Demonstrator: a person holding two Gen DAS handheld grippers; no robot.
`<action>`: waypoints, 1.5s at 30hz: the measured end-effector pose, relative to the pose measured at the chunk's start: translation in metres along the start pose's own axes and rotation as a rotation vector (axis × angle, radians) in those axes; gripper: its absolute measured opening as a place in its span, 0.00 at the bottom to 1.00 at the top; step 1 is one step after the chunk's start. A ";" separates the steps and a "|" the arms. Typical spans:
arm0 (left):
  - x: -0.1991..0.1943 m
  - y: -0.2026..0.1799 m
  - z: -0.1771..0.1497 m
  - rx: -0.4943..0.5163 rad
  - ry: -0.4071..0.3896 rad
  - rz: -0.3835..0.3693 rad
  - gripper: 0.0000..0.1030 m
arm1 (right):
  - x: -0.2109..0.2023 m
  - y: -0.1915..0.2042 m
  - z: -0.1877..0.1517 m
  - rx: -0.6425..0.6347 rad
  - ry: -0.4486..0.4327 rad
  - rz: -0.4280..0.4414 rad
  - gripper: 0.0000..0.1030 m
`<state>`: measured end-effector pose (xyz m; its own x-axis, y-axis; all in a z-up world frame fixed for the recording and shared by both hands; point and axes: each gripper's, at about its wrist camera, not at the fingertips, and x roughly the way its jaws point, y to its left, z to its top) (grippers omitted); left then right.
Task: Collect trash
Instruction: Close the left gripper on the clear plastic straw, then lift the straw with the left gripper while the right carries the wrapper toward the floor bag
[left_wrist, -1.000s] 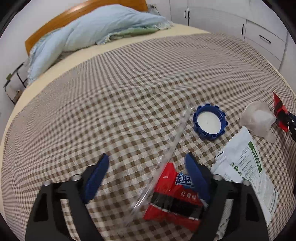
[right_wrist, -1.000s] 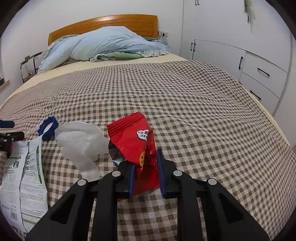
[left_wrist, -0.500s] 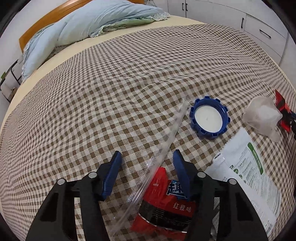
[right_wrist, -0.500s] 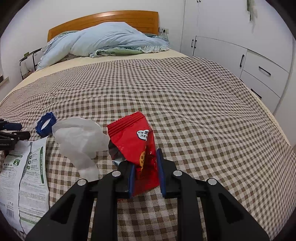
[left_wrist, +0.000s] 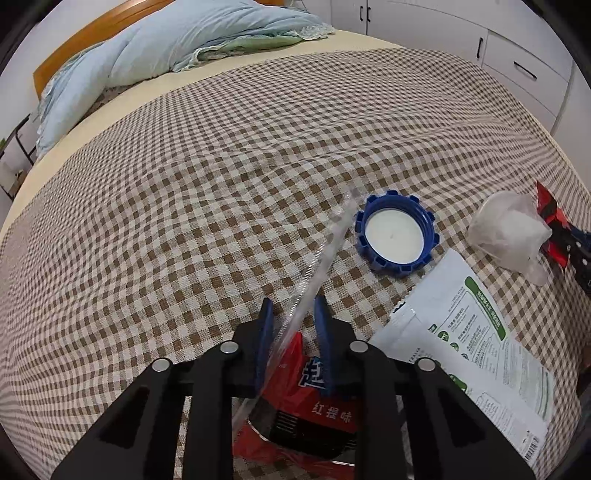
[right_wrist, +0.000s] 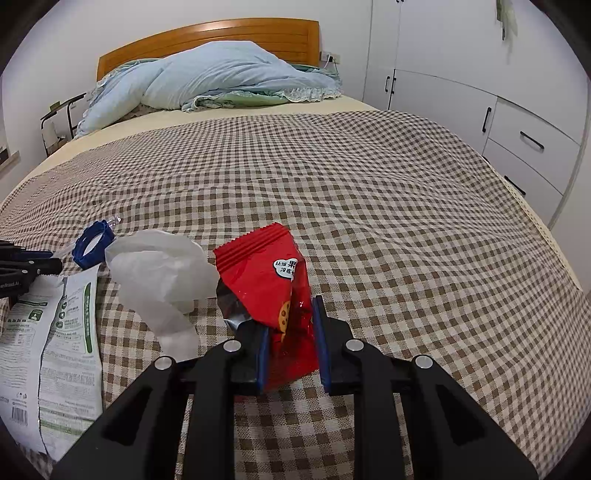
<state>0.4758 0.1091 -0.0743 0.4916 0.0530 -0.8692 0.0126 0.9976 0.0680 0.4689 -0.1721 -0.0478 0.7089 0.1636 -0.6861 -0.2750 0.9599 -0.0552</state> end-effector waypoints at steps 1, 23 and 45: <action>0.000 0.002 -0.001 -0.011 -0.002 -0.005 0.19 | 0.000 0.000 0.000 0.001 0.000 0.002 0.20; -0.027 0.041 -0.007 -0.188 -0.069 -0.001 0.02 | -0.001 -0.001 0.000 0.010 -0.004 0.010 0.20; -0.111 0.014 -0.020 -0.093 -0.175 0.056 0.02 | -0.066 0.001 -0.007 0.014 -0.171 -0.002 0.20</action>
<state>0.4042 0.1177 0.0135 0.6332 0.1082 -0.7664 -0.0953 0.9935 0.0616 0.4178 -0.1837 -0.0077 0.8098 0.1969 -0.5526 -0.2654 0.9631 -0.0457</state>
